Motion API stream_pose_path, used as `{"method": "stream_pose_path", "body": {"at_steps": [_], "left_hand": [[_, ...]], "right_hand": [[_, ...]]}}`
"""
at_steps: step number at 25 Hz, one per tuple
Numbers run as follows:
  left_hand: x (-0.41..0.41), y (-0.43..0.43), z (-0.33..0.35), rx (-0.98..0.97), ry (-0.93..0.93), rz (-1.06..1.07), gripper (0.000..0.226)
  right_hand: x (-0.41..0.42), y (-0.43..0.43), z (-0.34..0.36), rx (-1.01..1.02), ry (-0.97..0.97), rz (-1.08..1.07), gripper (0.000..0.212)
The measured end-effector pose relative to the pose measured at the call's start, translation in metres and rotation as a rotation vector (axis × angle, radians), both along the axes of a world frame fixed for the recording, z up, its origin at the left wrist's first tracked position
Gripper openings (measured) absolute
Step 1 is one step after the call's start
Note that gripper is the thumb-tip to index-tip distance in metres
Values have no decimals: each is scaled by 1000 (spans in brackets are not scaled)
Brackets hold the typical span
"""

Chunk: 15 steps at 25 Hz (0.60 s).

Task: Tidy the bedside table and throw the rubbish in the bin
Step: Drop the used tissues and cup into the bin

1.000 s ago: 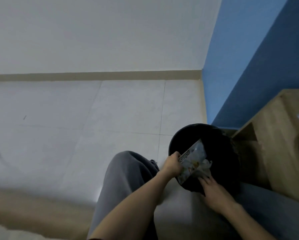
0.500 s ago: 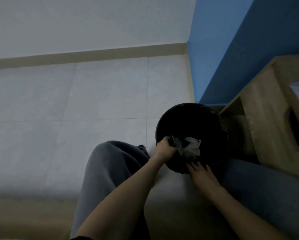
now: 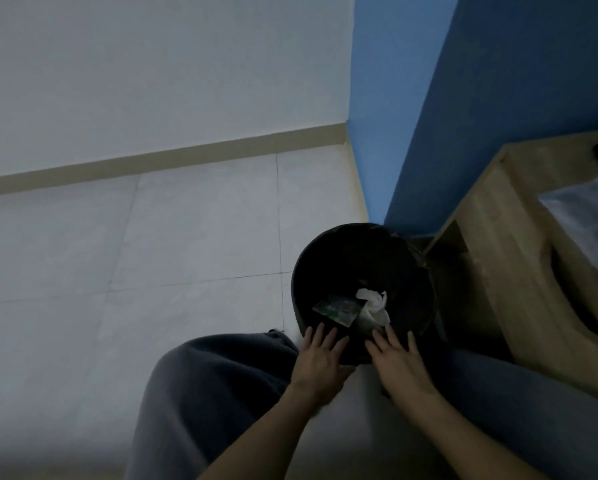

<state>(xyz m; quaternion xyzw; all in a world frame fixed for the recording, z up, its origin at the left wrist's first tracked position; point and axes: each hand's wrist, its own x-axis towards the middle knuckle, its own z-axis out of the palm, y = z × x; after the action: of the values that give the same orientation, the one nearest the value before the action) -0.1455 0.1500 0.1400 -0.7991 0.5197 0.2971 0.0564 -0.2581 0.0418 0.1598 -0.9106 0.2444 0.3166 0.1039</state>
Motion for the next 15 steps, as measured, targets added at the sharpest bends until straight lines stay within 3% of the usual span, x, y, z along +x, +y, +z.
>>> {"method": "stream_pose_path", "body": {"at_steps": [3, 7, 11, 15], "left_hand": [[14, -16, -7, -152, -31, 139, 77], [68, -46, -27, -267, -135, 248, 48], [138, -96, -37, -351, -174, 272, 44], [192, -147, -41, -402, -173, 240, 42]], "right_hand": [[23, -21, -9, -80, -80, 13, 51], [77, -49, -38, -175, -341, 24, 51], [139, -93, -55, -243, -577, -74, 37], [184, -126, -59, -297, -601, -85, 63]]}}
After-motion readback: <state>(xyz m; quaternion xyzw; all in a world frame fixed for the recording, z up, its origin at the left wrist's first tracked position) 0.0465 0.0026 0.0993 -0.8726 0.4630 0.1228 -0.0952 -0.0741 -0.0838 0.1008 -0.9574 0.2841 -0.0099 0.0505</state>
